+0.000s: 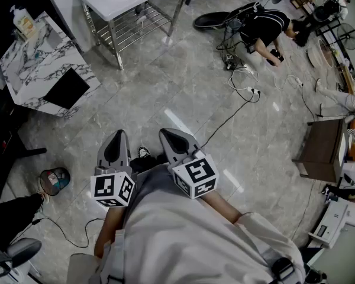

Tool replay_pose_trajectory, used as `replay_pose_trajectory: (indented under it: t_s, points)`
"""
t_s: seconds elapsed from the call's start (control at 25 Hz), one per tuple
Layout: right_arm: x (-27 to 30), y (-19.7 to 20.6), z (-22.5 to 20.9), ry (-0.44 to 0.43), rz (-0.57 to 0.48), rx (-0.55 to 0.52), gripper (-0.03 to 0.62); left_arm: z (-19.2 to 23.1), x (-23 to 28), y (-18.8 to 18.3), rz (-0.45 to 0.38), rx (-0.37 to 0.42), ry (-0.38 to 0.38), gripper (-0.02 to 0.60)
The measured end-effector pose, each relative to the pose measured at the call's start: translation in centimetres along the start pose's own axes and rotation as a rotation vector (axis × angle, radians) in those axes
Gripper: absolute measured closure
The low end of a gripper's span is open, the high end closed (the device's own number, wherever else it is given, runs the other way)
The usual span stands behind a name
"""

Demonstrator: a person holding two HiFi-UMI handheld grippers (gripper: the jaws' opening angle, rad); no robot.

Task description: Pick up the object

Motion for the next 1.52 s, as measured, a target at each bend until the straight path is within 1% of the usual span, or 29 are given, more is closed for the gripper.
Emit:
replay_pose_trajectory:
  t_s: [0.16,0.44,0.64,0.76,1.08,1.32,1.52]
  points:
    - [0.4,0.5,0.7,0.0,0.0,0.003,0.585,0.9,-0.3,0.2,-0.001,-0.008,0.0,0.575]
    - [1.4,-0.5,0.1,-0.006,-0.043,0.086,0.585,1.7,-0.1,-0.4,-0.003,-0.016,-0.003,0.575]
    - [2.8,-1.3,-0.9,-0.004,-0.051,0.078,0.585,2.2,1.1,-1.2,-0.003,0.004,-0.008,0.575]
    - [3.9,-1.8,-1.8,-0.007,-0.059,0.08,0.585,2.5,2.3,-1.7,0.004,0.001,-0.006,0.575]
    - [6.8,-4.0,-5.7,-0.016,-0.064,0.081,0.585,2.6,7.2,-3.3,0.018,0.04,-0.021,0.575]
    - [9.6,-6.6,-9.9,-0.016,-0.079,0.089,0.585,2.5,12.3,-5.4,0.02,0.061,-0.018,0.575]
    - [11.6,-8.3,-14.3,-0.011,-0.082,0.103,0.585,1.6,17.1,-6.5,0.039,0.078,-0.007,0.575]
Point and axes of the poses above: the fingertips, and each gripper's own axes: x forward along the fingers, z to its left, y out of its underside, the point moved 3 cm from there along -x, backward along the fingers, and after that the axes turned 5 degrees about -x, right-handed, at the moved point
